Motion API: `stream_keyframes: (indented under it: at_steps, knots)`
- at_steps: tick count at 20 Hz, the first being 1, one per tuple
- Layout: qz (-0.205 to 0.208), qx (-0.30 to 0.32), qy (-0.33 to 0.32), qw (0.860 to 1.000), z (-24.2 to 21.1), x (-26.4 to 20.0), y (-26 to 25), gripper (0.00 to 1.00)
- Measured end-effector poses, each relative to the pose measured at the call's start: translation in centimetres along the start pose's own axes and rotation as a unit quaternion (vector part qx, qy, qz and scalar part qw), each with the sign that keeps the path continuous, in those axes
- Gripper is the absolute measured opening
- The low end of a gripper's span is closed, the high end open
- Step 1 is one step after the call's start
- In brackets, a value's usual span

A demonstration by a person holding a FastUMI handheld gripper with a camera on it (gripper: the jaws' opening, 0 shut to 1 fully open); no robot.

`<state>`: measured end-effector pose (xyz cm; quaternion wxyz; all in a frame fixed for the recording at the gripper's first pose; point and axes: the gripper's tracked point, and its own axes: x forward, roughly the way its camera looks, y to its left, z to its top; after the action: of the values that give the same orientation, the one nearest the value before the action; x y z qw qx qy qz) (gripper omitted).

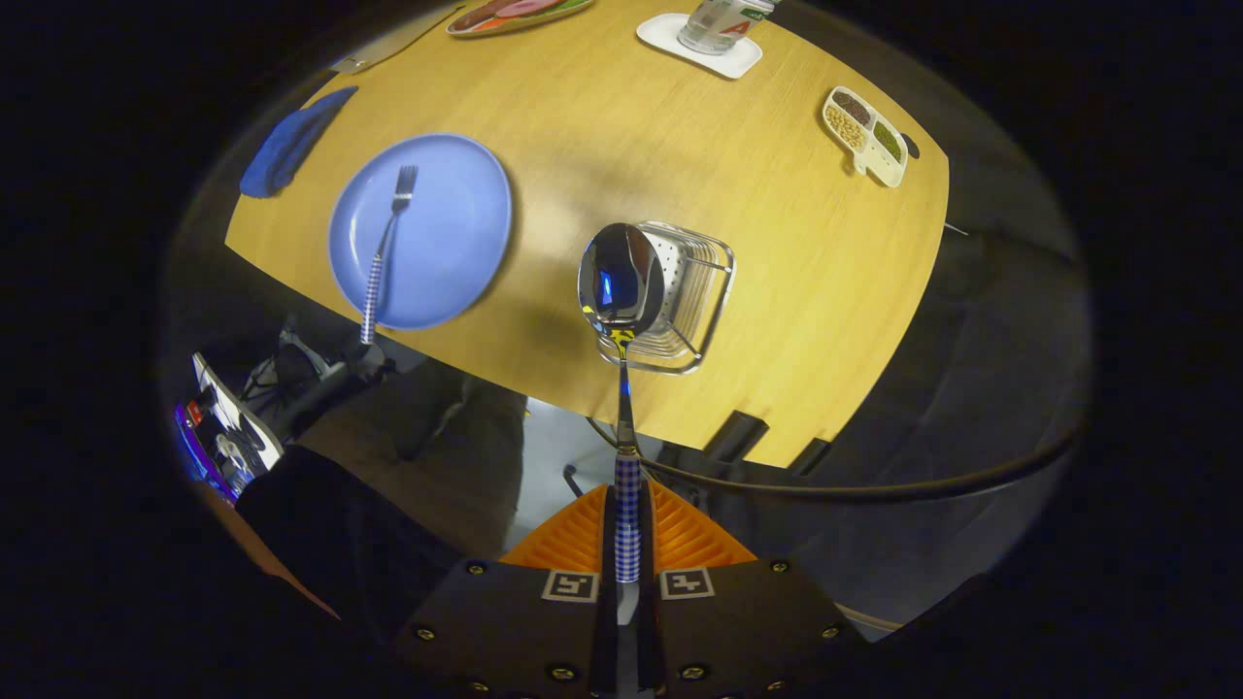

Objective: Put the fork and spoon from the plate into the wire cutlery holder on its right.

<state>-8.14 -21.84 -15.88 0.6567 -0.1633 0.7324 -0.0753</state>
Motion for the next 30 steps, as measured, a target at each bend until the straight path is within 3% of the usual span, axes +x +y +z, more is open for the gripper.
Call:
stream_keyframes:
  at_steps: [6, 16, 27, 30]
  knots:
    - [-0.021, -0.044, 0.077, 0.996, 1.6, 1.6, -2.1, 0.09]
    - [-0.011, -0.065, 0.185, 0.981, 4.3, 3.7, -1.5, 0.09]
    - [-0.002, -0.051, 0.218, 0.975, 7.3, 6.3, -1.5, 0.08]
    - [0.005, -0.042, 0.22, 0.975, 7.1, 6.3, -1.4, 0.13]
